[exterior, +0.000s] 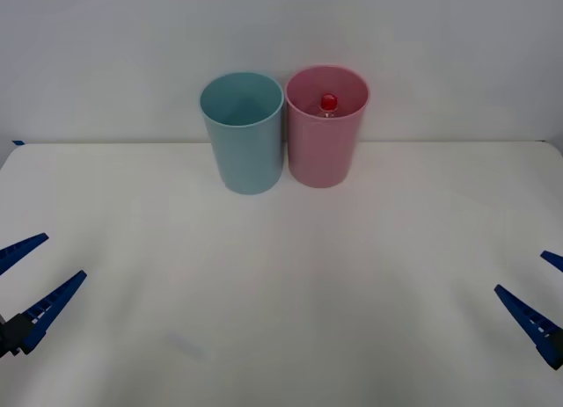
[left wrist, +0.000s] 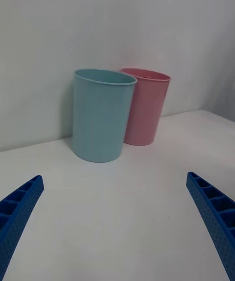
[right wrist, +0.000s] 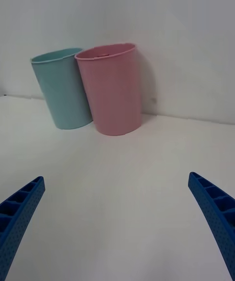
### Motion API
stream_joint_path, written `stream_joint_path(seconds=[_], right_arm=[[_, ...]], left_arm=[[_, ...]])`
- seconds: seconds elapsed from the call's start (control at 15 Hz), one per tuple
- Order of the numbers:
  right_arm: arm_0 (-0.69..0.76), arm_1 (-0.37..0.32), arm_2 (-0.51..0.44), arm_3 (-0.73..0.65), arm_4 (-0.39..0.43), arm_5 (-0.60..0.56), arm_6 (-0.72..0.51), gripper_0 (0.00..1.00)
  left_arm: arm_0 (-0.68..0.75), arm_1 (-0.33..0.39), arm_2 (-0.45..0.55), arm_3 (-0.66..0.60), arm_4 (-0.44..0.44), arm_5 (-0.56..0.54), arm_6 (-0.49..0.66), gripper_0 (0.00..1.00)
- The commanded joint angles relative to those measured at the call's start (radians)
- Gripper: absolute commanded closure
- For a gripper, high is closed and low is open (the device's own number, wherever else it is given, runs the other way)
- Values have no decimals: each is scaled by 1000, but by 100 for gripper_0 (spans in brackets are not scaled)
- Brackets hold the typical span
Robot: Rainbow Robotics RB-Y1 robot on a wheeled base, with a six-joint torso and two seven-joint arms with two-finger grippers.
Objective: Grasp the object on the table and drop it into the matching bin: aluminum can to the light blue bin, PET bottle to the pink bin.
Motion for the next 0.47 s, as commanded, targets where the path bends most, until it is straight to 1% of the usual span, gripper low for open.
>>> stream_joint_path(seconds=[0.07, 0.47], right_arm=[[35, 0, -27, 0, -21, -22, 1, 0], [44, 0, -40, 0, -21, -40, 1, 0]], left_arm=[[0, 0, 0, 0, 0, 0, 0, 0], [0, 0, 0, 0, 0, 0, 0, 0]])
